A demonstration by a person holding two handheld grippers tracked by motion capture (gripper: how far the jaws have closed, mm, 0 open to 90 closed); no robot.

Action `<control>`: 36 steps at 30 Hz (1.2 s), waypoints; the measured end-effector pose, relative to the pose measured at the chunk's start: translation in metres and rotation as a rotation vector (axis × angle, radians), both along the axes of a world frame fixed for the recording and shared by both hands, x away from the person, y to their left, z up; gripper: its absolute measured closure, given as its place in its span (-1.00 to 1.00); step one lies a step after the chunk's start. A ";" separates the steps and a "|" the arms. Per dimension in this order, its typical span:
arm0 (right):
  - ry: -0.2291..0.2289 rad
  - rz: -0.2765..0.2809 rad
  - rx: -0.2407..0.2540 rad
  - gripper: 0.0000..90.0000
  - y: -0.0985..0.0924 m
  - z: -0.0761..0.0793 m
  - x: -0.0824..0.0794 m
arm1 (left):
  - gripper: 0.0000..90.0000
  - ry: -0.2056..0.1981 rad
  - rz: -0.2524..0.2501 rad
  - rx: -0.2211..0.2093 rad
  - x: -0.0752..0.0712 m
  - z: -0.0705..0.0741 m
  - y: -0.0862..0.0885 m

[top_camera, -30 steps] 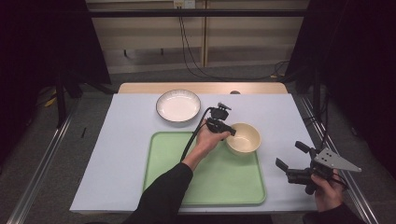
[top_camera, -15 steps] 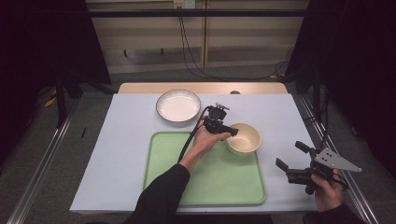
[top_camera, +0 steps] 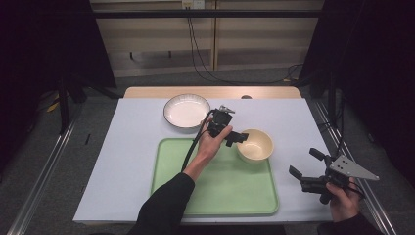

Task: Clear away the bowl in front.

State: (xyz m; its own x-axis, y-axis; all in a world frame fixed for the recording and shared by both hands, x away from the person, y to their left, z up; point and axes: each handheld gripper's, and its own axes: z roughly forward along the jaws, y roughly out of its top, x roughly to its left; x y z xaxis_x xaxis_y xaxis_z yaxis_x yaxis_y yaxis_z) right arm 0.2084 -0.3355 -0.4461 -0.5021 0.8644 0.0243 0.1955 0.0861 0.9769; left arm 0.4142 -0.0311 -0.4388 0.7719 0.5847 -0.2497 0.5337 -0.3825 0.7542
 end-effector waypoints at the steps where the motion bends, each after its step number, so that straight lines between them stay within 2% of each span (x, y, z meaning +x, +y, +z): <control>1: -0.001 0.000 0.000 -0.97 0.000 0.000 0.000 | -0.88 -0.005 -0.001 -0.020 -0.001 0.001 0.004; 5: 0.001 -0.001 0.001 -0.97 0.000 0.000 0.000 | -0.88 -0.021 0.001 -0.023 -0.003 0.003 0.009; 7: -0.001 -0.002 -0.001 -0.97 0.000 0.000 0.000 | -0.88 -0.053 0.006 -0.025 -0.005 0.005 0.013; 13: 0.001 -0.002 0.001 -0.97 0.000 0.000 0.000 | -0.88 -0.098 0.038 -0.030 -0.012 0.012 0.025; 19: -0.003 -0.006 -0.003 -0.97 0.000 0.000 0.000 | -0.92 -0.134 0.046 -0.032 -0.017 0.018 0.037; 20: -0.003 -0.004 -0.005 -0.97 0.000 0.000 0.000 | -0.92 -0.151 0.061 -0.026 -0.019 0.020 0.042; 21: -0.003 -0.004 -0.005 -0.97 0.000 0.000 0.000 | -0.92 -0.151 0.061 -0.026 -0.019 0.020 0.042; 24: 0.002 -0.005 -0.001 -0.97 0.000 0.000 0.000 | -0.94 -0.183 0.073 -0.021 -0.024 0.023 0.051; 29: -0.003 -0.005 -0.006 -0.97 0.000 0.000 0.001 | -0.94 -0.183 0.093 -0.049 -0.028 0.026 0.062; 33: -0.002 -0.007 -0.005 -0.97 0.000 0.000 0.000 | -0.94 -0.197 0.115 -0.037 -0.032 0.029 0.071; 36: 0.000 -0.007 -0.004 -0.97 0.000 0.000 0.000 | -0.94 -0.206 0.153 -0.058 -0.036 0.030 0.077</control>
State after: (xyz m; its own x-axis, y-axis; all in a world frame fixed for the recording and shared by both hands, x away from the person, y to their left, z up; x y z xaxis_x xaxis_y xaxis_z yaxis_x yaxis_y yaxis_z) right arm 0.2088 -0.3354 -0.4462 -0.4960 0.8681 0.0208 0.1958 0.0885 0.9766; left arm 0.3784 0.0462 -0.4084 0.7138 0.6877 -0.1327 0.4147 -0.2624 0.8713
